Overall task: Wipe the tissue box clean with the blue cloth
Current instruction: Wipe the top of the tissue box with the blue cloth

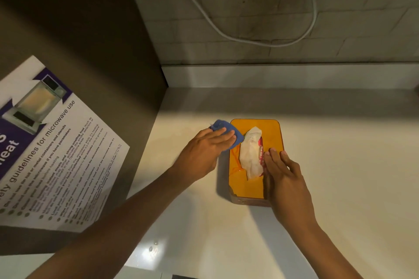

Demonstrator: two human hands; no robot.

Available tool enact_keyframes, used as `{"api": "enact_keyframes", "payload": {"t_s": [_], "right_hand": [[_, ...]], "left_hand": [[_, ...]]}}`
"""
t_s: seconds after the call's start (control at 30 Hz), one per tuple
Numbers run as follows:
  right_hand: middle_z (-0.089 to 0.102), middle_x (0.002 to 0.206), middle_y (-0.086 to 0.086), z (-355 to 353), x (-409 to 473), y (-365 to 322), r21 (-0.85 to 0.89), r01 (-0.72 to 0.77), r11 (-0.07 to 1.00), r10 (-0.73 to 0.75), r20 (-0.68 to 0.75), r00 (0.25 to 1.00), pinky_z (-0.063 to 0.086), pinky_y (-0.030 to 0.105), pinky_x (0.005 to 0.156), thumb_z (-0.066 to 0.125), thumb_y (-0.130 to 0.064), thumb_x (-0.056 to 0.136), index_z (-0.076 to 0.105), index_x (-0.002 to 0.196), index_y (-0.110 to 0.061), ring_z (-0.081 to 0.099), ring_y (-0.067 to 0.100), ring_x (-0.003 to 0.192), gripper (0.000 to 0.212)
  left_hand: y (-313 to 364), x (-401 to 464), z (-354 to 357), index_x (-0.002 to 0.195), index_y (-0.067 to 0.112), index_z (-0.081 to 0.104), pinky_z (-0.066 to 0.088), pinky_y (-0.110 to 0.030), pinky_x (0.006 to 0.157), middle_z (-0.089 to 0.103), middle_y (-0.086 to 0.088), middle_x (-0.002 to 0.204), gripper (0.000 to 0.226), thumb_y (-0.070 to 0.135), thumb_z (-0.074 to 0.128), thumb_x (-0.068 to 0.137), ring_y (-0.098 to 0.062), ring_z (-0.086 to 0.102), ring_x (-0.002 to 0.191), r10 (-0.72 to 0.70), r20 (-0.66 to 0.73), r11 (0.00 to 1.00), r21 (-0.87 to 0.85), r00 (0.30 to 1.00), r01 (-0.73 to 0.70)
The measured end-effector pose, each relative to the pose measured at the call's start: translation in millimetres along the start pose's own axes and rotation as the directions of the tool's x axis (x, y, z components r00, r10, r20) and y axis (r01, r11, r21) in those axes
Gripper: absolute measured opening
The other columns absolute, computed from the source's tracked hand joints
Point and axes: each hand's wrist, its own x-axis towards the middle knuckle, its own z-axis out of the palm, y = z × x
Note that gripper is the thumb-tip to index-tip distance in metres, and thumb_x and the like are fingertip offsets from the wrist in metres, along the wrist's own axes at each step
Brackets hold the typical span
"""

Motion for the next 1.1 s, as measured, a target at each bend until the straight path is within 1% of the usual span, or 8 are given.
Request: {"api": "enact_keyframes", "payload": {"t_s": [0.2,0.33,0.5,0.63,0.7,0.83,0.93,1.1], "right_hand": [[0.053,0.137,0.016,-1,1,-1,0.008,-0.017,1.000,0.017,-0.012,1.000,0.053,0.050,0.084,0.089,-0.023,0.059,0.052,0.133,0.001,0.049,0.045,0.124,0.086],[0.048,0.143,0.015,-1,1,0,0.020,-0.007,1.000,0.007,-0.003,1.000,0.049,0.050,0.091,0.086,-0.024,0.065,0.048,0.137,-0.001,0.043,0.044,0.130,0.085],[0.051,0.138,0.019,1,1,0,0.039,-0.001,0.999,0.001,-0.009,1.000,0.049,0.053,0.088,0.089,-0.020,0.059,0.051,0.133,0.003,0.045,0.048,0.126,0.087],[0.045,0.144,0.015,1,1,2,0.018,0.012,1.000,-0.012,0.006,1.000,0.047,0.050,0.094,0.087,-0.021,0.065,0.046,0.138,-0.001,0.040,0.044,0.132,0.087],[0.046,0.144,0.015,1,1,1,0.041,0.000,0.999,0.000,0.009,1.000,0.048,0.050,0.092,0.088,-0.020,0.063,0.046,0.138,-0.002,0.041,0.044,0.131,0.088],[0.055,0.135,0.019,4,1,3,0.060,0.018,0.998,-0.015,-0.049,0.999,0.052,0.053,0.082,0.092,-0.018,0.053,0.054,0.131,0.002,0.050,0.048,0.122,0.089],[0.054,0.136,0.017,6,0,3,0.087,0.016,0.996,-0.010,-0.070,0.997,0.052,0.053,0.083,0.091,-0.020,0.056,0.053,0.133,0.000,0.049,0.047,0.123,0.087],[0.053,0.138,0.016,3,0,4,0.098,-0.012,0.995,0.015,-0.031,0.999,0.052,0.054,0.084,0.087,-0.021,0.062,0.051,0.135,-0.002,0.049,0.046,0.123,0.084]], "left_hand": [[10,18,-6,0.159,0.018,0.011,-0.008,-0.031,0.121,0.007,-0.002,0.168,0.058,0.023,0.040,0.109,-0.022,0.000,0.156,-0.045,0.017,0.999,-0.021,0.999,0.046],[16,18,-7,0.161,0.019,0.011,-0.008,-0.032,0.121,0.006,0.001,0.169,0.059,0.026,0.039,0.109,-0.020,-0.001,0.156,-0.053,0.024,0.998,0.046,0.998,0.052],[10,0,-5,0.161,0.019,0.005,-0.010,-0.031,0.121,0.000,0.001,0.169,0.062,0.023,0.039,0.109,-0.019,-0.004,0.156,-0.029,0.088,0.996,0.085,0.996,0.021],[11,23,-13,0.160,0.018,-0.002,-0.011,-0.033,0.120,-0.006,-0.001,0.169,0.059,0.030,0.030,0.111,-0.022,-0.008,0.155,-0.093,0.144,0.992,0.102,0.985,0.079],[13,31,-13,0.160,0.018,-0.002,-0.011,-0.033,0.121,-0.007,-0.002,0.169,0.058,0.032,0.028,0.112,-0.023,-0.009,0.155,-0.113,0.142,0.991,0.088,0.983,0.101],[14,12,-6,0.160,0.019,0.005,-0.010,-0.031,0.121,-0.002,-0.001,0.169,0.057,0.026,0.033,0.110,-0.022,-0.005,0.156,-0.033,0.109,0.999,0.034,0.994,0.030],[16,-6,-3,0.159,0.018,0.012,-0.008,-0.030,0.121,0.004,-0.001,0.168,0.057,0.020,0.039,0.109,-0.022,-0.002,0.156,0.005,0.085,0.999,-0.037,0.996,-0.002],[20,14,-13,0.160,0.020,0.002,-0.007,-0.031,0.121,-0.002,0.001,0.169,0.062,0.029,0.036,0.110,-0.019,-0.006,0.156,-0.113,0.124,0.993,0.046,0.986,0.108]]}}
